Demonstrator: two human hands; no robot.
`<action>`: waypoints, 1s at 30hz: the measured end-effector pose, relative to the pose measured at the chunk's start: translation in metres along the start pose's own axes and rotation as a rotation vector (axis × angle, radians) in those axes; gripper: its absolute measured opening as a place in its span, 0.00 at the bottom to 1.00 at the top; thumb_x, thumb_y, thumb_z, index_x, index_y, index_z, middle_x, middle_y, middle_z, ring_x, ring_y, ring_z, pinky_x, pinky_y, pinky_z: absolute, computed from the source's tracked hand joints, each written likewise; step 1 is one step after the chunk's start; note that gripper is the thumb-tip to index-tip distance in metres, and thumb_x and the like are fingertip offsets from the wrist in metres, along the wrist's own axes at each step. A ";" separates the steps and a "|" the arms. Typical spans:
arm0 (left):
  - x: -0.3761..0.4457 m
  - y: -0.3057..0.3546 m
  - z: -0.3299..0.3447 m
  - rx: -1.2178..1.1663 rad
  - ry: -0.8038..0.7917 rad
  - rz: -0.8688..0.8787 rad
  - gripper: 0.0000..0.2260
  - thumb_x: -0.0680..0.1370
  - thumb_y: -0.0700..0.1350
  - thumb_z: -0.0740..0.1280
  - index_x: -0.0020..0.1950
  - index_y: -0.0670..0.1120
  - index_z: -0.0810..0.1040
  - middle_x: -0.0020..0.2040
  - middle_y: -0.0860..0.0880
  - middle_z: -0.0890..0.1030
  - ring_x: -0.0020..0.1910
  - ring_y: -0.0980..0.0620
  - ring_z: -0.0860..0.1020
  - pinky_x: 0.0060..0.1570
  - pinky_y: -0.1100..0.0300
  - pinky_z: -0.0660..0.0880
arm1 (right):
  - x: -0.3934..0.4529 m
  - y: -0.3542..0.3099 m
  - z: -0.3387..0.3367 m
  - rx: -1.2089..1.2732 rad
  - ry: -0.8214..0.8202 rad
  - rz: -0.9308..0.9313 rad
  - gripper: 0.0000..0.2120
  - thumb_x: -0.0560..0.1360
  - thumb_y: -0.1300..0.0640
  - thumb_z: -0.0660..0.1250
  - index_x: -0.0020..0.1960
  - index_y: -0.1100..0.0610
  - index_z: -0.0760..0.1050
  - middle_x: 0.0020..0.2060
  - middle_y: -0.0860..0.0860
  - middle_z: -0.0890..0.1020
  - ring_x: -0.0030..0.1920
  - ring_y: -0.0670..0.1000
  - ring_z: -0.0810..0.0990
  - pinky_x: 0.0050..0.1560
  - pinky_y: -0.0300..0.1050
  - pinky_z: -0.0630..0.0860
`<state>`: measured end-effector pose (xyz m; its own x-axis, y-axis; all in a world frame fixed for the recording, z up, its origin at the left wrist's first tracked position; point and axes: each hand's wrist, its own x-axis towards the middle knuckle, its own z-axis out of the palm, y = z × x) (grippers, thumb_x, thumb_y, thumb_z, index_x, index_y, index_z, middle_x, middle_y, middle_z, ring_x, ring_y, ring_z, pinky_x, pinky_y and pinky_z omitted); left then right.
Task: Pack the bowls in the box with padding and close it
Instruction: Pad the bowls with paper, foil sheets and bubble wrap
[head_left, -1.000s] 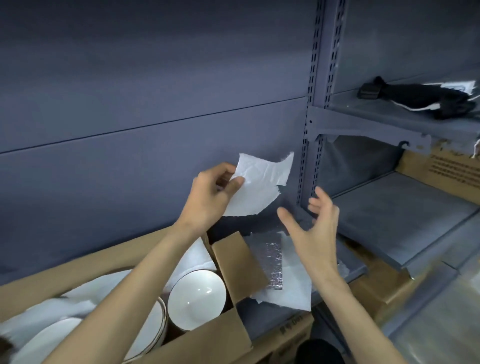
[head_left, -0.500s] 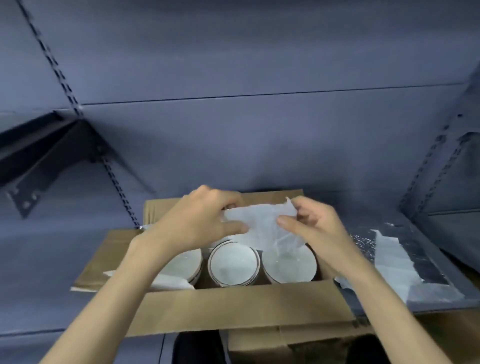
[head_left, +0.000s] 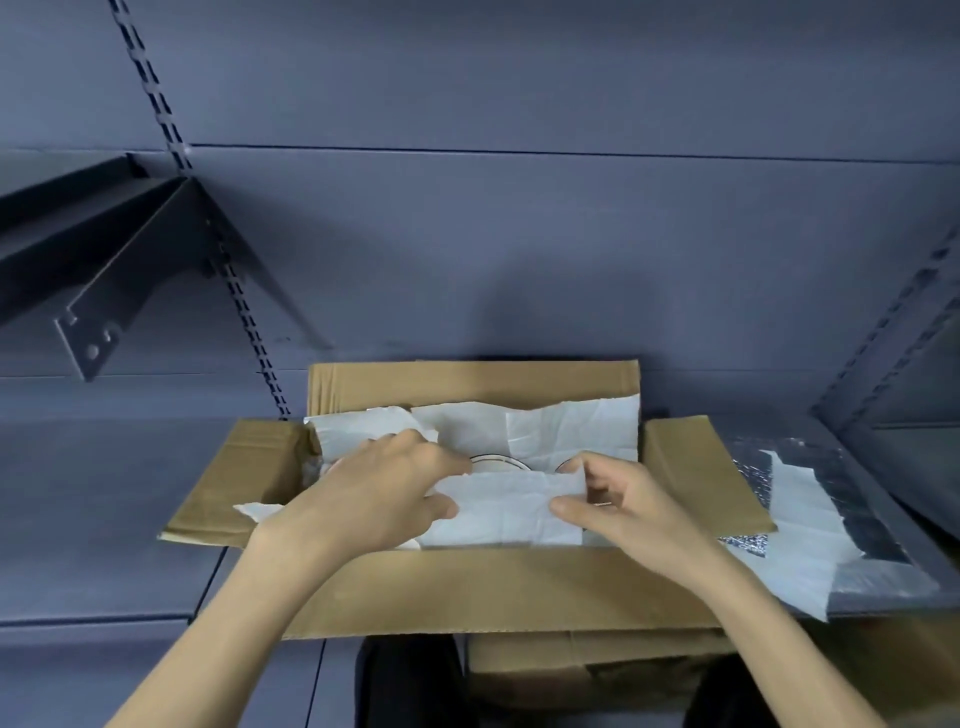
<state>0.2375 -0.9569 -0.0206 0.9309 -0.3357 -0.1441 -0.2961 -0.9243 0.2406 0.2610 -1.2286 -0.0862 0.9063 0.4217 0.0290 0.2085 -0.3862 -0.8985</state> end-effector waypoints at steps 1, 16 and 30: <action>-0.001 0.001 -0.001 0.012 0.007 0.004 0.18 0.79 0.50 0.68 0.34 0.57 0.63 0.40 0.52 0.72 0.41 0.49 0.69 0.37 0.55 0.63 | 0.000 0.001 0.001 0.000 0.007 -0.009 0.21 0.74 0.42 0.72 0.49 0.60 0.75 0.44 0.59 0.81 0.42 0.47 0.79 0.45 0.44 0.74; 0.004 0.003 0.016 0.077 -0.193 -0.031 0.04 0.81 0.52 0.63 0.47 0.56 0.72 0.50 0.51 0.72 0.61 0.45 0.73 0.48 0.54 0.65 | 0.005 -0.009 0.011 -0.450 -0.249 0.374 0.40 0.57 0.11 0.54 0.37 0.50 0.65 0.30 0.42 0.67 0.30 0.44 0.67 0.36 0.44 0.63; 0.014 -0.003 0.038 0.075 -0.268 -0.027 0.12 0.85 0.53 0.56 0.46 0.50 0.72 0.46 0.50 0.72 0.53 0.45 0.75 0.52 0.51 0.72 | 0.004 0.004 0.012 -0.403 -0.268 0.016 0.21 0.80 0.42 0.63 0.37 0.55 0.63 0.31 0.47 0.65 0.32 0.45 0.64 0.36 0.44 0.61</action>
<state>0.2429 -0.9655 -0.0601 0.8518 -0.3374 -0.4008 -0.2960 -0.9411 0.1632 0.2607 -1.2187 -0.0951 0.7948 0.5893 -0.1450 0.3691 -0.6590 -0.6553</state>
